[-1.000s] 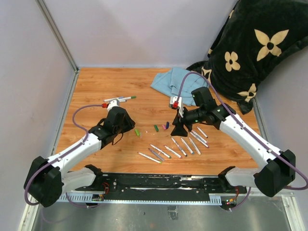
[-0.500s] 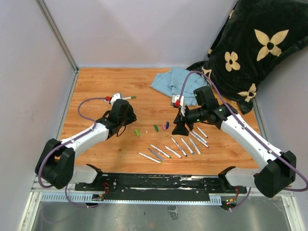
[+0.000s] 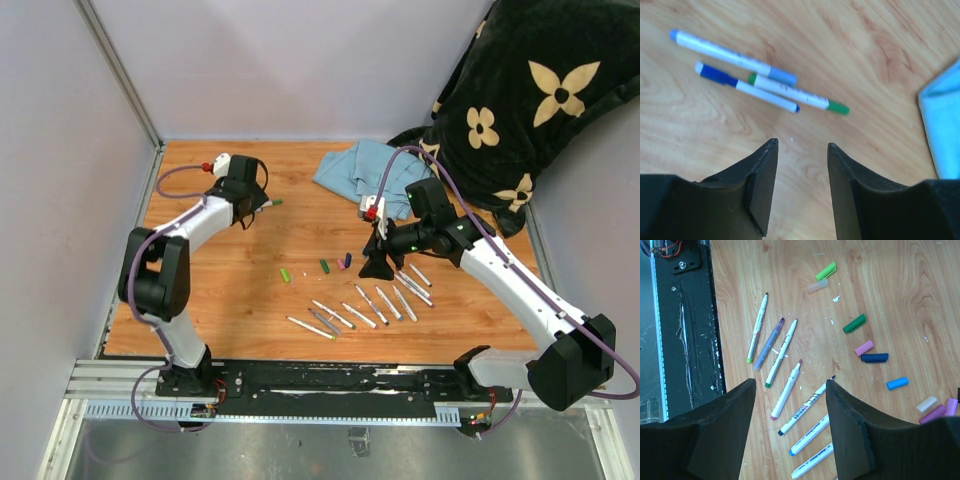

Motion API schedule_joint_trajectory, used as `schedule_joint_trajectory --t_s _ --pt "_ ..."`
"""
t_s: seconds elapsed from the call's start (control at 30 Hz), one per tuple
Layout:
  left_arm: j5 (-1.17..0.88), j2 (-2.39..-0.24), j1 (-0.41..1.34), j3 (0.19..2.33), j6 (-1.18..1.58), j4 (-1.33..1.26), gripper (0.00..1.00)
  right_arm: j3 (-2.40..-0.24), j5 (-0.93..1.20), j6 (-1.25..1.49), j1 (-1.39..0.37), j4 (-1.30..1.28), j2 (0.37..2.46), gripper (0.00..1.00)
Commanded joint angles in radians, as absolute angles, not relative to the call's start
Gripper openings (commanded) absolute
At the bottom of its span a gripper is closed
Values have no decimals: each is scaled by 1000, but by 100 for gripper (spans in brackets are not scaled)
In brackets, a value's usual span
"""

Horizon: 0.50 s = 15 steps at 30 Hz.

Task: Open the pen caps
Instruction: Adjust the pen at the center of the board.

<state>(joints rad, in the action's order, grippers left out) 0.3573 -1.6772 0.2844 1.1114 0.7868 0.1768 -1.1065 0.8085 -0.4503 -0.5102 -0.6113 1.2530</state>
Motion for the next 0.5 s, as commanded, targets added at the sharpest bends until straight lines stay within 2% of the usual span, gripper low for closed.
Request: schedule_joint_trajectory --t_s 0.0,0.27,0.47 --pt "379 -1846 216 1310 827 395 48 -1093 825 -466 -493 -617 1236 59" --pt "405 -2004 160 1525 763 492 48 -1092 827 -466 -484 -616 1233 59" --pt "383 -2024 108 1526 774 501 52 -1092 827 -470 -481 -616 1230 59"
